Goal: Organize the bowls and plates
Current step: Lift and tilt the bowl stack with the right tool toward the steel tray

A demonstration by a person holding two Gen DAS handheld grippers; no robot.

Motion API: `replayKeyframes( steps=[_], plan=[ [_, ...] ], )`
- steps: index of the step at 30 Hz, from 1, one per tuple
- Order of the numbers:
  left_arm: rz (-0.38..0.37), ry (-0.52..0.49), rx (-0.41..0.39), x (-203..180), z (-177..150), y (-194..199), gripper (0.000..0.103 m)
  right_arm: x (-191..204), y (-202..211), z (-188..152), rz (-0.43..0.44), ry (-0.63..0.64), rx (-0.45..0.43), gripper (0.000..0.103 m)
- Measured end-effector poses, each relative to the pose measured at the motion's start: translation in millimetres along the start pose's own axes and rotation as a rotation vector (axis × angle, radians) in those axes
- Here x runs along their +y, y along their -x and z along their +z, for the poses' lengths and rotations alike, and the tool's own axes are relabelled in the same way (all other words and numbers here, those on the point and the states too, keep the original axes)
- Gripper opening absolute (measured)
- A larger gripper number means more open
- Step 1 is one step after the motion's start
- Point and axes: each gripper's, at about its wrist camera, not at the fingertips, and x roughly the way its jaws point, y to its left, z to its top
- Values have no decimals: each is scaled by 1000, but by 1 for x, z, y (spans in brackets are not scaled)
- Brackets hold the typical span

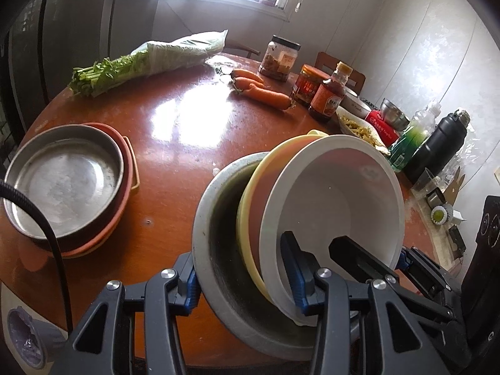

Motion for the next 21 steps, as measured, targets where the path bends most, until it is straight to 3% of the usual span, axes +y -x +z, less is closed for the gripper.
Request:
replayKeyframes(
  steps=[21],
  plan=[
    [12, -3, -65, 43, 38, 43, 45, 55, -5, 42, 11, 58, -42, 49]
  ],
)
